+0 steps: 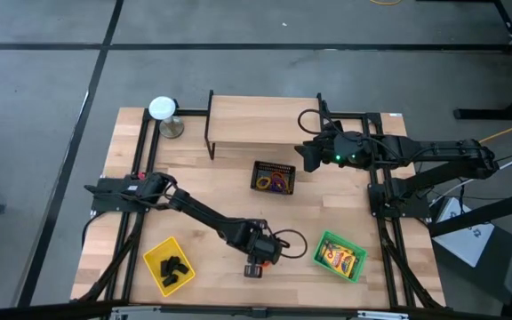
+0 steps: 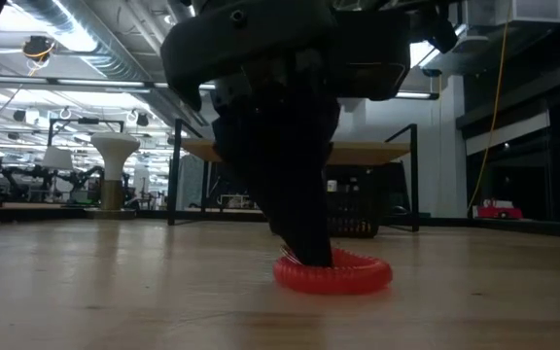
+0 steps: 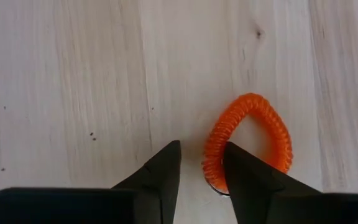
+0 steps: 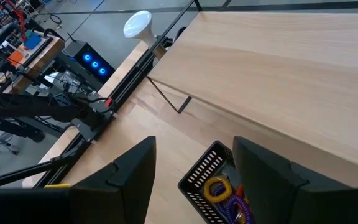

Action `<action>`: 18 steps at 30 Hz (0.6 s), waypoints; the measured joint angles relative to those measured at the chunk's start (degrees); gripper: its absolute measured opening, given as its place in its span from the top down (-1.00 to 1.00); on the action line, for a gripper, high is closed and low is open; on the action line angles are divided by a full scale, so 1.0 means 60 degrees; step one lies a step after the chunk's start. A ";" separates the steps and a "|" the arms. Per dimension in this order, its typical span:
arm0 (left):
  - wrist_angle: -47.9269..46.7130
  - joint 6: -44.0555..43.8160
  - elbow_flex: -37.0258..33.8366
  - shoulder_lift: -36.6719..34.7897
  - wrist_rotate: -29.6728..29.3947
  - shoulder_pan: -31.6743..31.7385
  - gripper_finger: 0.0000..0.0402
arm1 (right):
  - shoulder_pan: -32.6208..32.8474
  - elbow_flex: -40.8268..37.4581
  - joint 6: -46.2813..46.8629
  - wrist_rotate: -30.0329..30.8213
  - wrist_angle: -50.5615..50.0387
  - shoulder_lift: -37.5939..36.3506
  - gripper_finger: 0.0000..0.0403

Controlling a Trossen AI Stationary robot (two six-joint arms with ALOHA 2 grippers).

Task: Pick & Place Office Desk Supplies
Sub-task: Put the orange spring keychain into the black basket

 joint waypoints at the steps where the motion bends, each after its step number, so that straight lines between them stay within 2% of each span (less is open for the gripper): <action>1: 0.0011 0.0099 0.0000 0.0024 -0.0019 0.0005 0.44 | 0.0000 0.0000 0.0000 0.0003 0.0000 0.0000 -0.07; 9: 0.0046 0.0347 -0.0004 0.0049 0.0305 0.0034 0.92 | 0.0000 0.0000 0.0007 0.0000 -0.0001 0.0000 -0.07; 14: 0.0053 -0.0072 -0.0024 -0.0072 0.1082 0.0263 0.93 | 0.0000 0.0000 0.0000 0.0000 0.0000 0.0000 -0.07; 18: -0.0023 -0.0439 -0.0078 -0.0386 0.1211 0.0524 0.93 | 0.0000 0.0000 -0.0002 0.0000 0.0000 0.0000 -0.07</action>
